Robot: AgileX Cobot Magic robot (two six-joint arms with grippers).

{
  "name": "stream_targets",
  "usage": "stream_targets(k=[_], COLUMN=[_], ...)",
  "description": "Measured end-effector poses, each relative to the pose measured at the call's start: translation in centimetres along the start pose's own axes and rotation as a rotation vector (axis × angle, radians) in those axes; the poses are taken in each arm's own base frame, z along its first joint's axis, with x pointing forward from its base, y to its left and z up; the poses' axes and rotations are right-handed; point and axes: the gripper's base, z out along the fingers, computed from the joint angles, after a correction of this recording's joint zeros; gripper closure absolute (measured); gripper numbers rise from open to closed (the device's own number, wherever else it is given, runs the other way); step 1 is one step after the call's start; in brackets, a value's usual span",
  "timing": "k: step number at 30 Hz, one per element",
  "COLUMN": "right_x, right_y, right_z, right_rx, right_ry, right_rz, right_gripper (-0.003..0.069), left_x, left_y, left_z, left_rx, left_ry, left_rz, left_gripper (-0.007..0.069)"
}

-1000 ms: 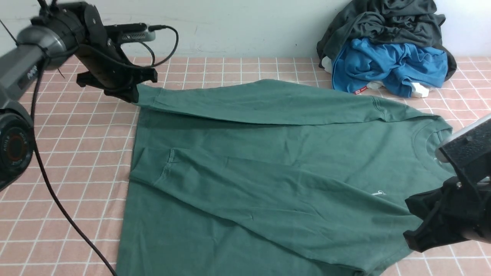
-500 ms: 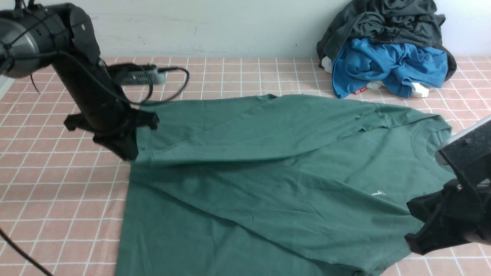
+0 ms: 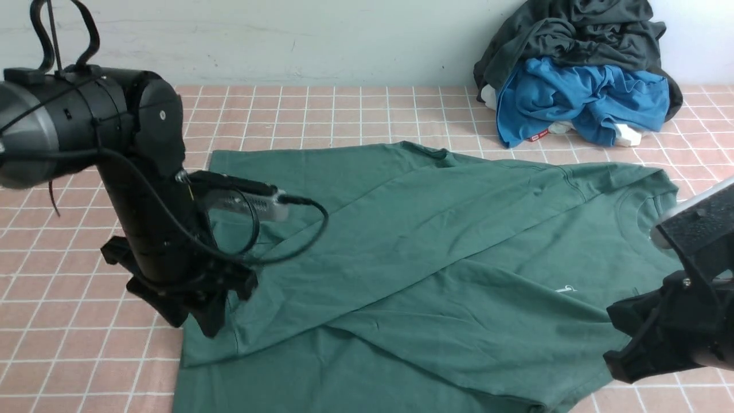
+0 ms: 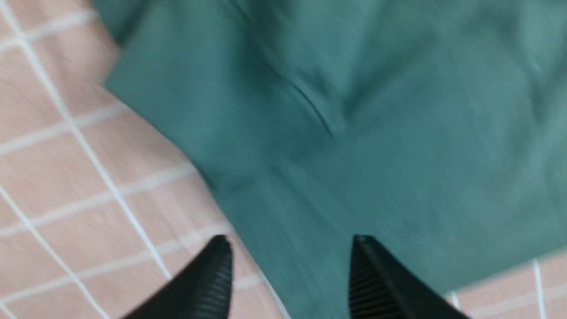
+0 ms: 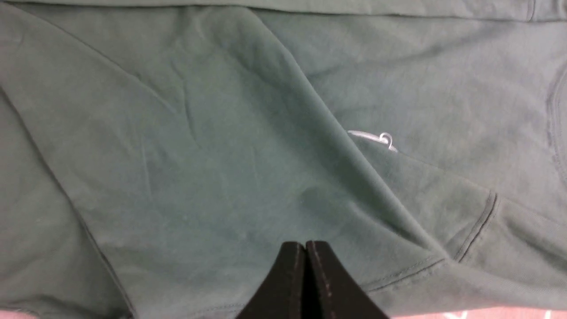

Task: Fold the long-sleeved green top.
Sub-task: Use the left arm to drag and drop the cuff onto the cuff closest to the left arm, then use both arms simultaneously to clamp the lower edge of the clothing fabric

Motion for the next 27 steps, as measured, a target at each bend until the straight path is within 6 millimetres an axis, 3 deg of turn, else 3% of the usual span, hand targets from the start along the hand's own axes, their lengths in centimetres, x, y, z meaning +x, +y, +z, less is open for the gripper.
stream_targets(k=[1, 2, 3, 6, 10, 13, 17, 22, 27], right_x=[0.0, 0.1, 0.1, 0.2, 0.2, 0.1, 0.1, 0.1, 0.4], right_y=[0.0, 0.1, 0.1, 0.4, 0.7, 1.0, 1.3, 1.5, 1.5], right_z=[0.0, 0.0, 0.0, 0.0, 0.0, -0.1, -0.1, -0.1, -0.2], right_rx=[0.0, -0.011, -0.011, -0.038, -0.078, -0.106, -0.142, -0.163, -0.173], right_ry=[0.001, 0.013, 0.014, 0.03, 0.025, 0.019, 0.015, 0.013, 0.046], right_rz=[0.0, 0.019, 0.017, 0.022, 0.01, 0.006, -0.022, -0.06, -0.137], right_gripper=[0.0673, 0.0673, 0.0673, 0.0673, 0.0673, 0.0673, 0.0673, 0.0673, 0.0673], left_x=[0.2, 2.4, 2.6, 7.1, 9.8, 10.2, 9.8, 8.8, 8.6], left_y=[-0.2, -2.2, -2.7, -5.9, -6.9, -6.8, -6.5, -6.7, -6.6], left_z=[0.0, 0.4, 0.5, 3.2, 6.4, 7.9, 8.9, 8.1, 5.2], left_rx=[-0.002, -0.016, -0.021, -0.066, -0.119, -0.147, -0.187, -0.23, -0.261], left_ry=[0.001, 0.029, 0.033, 0.099, 0.134, 0.091, 0.044, -0.027, -0.063], left_rz=[0.008, 0.119, 0.146, 0.493, 0.745, 0.812, 0.849, 0.79, 0.73], left_gripper=[0.025, 0.0202, 0.0192, 0.0146, 0.0141, 0.0149, 0.0269, 0.0559, 0.0619])
